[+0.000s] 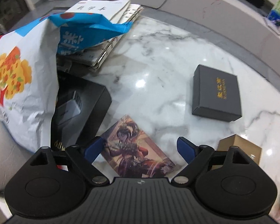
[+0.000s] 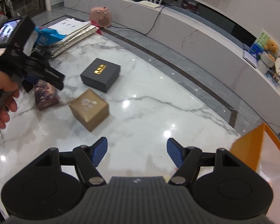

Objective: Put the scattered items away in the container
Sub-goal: 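Move both tools back over the table toward the gold box and picture box, then grasp the anime picture box with the left tool while the right tool grasps the gold box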

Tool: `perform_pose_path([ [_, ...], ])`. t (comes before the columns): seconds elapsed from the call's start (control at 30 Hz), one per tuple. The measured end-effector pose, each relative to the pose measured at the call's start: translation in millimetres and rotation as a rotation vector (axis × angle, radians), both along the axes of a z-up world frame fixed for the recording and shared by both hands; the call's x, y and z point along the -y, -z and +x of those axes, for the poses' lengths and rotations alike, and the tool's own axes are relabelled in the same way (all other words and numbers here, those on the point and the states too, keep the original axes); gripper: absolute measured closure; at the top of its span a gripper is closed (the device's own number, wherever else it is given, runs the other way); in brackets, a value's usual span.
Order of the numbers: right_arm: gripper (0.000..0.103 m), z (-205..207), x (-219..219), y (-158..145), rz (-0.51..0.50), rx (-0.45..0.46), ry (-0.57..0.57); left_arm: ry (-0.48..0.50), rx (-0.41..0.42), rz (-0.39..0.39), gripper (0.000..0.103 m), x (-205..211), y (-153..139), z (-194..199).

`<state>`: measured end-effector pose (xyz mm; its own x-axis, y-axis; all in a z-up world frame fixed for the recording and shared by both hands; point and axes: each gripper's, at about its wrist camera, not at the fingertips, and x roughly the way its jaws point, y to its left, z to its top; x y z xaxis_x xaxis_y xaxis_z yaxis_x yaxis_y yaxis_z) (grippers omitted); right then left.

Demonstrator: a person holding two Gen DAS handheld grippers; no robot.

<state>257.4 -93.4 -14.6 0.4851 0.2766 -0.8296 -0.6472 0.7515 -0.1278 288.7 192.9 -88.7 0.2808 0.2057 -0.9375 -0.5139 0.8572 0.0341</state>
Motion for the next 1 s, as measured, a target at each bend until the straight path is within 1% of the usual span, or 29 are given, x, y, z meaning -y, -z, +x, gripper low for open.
perform_pose_path([
  [0.03, 0.030, 1, -3, 2, 0.002, -0.003, -0.005, -0.047, -0.026, -0.026, 0.001, -1, 3, -1],
  [0.07, 0.030, 2, -6, 4, 0.002, -0.006, -0.011, -0.094, -0.055, -0.080, 0.001, -4, 8, -2],
  [0.1, 0.030, 3, -8, 6, 0.002, -0.008, -0.017, -0.140, -0.086, -0.154, 0.000, -9, 16, -5],
  [0.13, 0.030, 4, -11, 8, 0.003, -0.010, -0.023, -0.172, -0.101, -0.176, 0.000, -11, 20, -7],
  [0.17, 0.030, 5, -14, 10, 0.003, -0.014, -0.028, -0.184, -0.096, -0.166, 0.000, -12, 21, -9],
  [0.23, 0.030, 8, -23, 15, -0.003, -0.018, -0.041, -0.151, -0.077, -0.146, 0.000, -12, 21, -8],
  [0.4, 0.030, 14, -44, 22, -0.017, -0.016, -0.081, -0.067, -0.104, -0.103, 0.000, -13, 25, 1],
  [0.53, 0.029, 21, -66, 32, -0.042, 0.000, -0.135, -0.050, -0.109, -0.107, 0.000, -12, 27, 2],
  [0.63, 0.023, 29, -79, 35, -0.014, -0.017, -0.142, -0.024, -0.097, -0.097, 0.000, -9, 27, 0],
  [0.67, 0.018, 30, -83, 36, 0.002, -0.022, -0.146, -0.008, -0.089, -0.092, 0.000, -8, 25, -1],
  [0.7, 0.015, 31, -87, 37, 0.009, -0.025, -0.145, 0.002, -0.076, -0.084, 0.000, -8, 23, -3],
  [0.73, 0.015, 32, -91, 38, 0.012, -0.027, -0.138, 0.011, -0.069, -0.079, 0.005, -7, 21, -3],
  [0.8, 0.015, 36, -95, 41, 0.017, -0.054, -0.099, 0.035, -0.066, -0.075, 0.009, -4, 19, -5],
  [0.93, 0.015, 49, -96, 47, 0.078, -0.167, 0.040, 0.094, -0.040, -0.060, 0.018, 0, 18, -13],
  [1.0, 0.015, 53, -96, 50, 0.091, -0.212, 0.098, 0.115, -0.035, -0.057, 0.020, 1, 18, -16],
])
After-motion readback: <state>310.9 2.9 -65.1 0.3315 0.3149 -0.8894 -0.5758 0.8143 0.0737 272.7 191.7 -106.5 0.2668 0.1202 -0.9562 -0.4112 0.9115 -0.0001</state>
